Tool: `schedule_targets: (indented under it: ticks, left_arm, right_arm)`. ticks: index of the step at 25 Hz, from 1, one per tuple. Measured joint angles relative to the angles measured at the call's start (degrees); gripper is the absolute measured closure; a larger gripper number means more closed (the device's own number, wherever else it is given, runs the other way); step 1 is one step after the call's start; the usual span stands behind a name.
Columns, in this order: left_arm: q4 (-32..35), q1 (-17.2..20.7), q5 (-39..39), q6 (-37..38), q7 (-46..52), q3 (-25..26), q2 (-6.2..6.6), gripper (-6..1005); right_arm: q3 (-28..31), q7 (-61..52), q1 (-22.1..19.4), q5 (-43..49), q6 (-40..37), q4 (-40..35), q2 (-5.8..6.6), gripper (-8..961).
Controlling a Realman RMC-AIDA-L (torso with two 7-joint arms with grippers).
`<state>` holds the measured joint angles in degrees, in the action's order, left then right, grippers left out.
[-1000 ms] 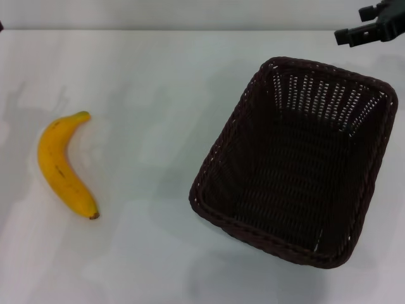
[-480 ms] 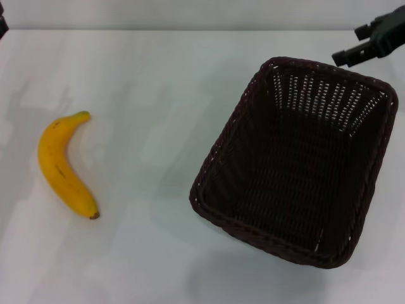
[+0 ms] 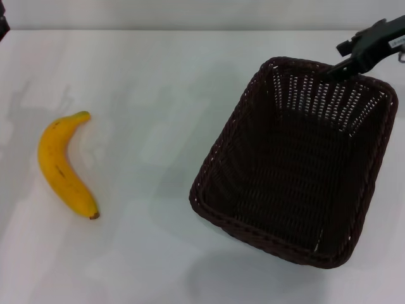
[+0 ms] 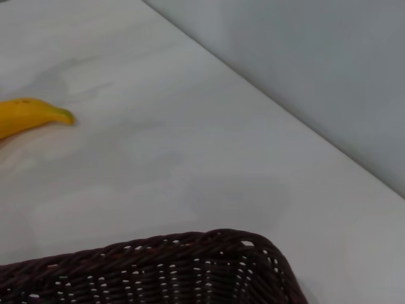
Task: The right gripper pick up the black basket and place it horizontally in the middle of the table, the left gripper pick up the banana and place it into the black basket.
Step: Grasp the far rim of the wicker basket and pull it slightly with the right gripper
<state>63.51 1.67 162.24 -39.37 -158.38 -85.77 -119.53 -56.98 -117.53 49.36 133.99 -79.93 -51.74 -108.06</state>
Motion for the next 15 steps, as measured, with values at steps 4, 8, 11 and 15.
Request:
schedule_targets:
  ticks: [4, 8, 11, 15]
  left_arm:
    - [-0.2, 0.0, 0.0, 0.0, 0.0, 0.0, 0.01, 119]
    - [-0.5, 0.0, 0.0, 0.0, 0.0, 0.0, 0.07, 119]
    - [-0.6, 0.0, 0.0, 0.0, 0.0, 0.0, 0.07, 120]
    - [-0.7, 0.2, 0.0, 0.0, 0.0, -0.1, 0.04, 120]
  right_arm:
    - [-0.8, 0.0, 0.3, 0.0, 0.4, 0.4, -0.55, 100]
    - [-1.5, 0.0, 1.0, 0.2, 1.3, 1.3, -0.76, 100]
    - [-1.6, 0.3, 1.4, 1.0, 2.1, 1.6, -1.06, 100]
    - [-1.6, 0.8, 2.6, 1.7, 3.1, 2.9, -1.17, 100]
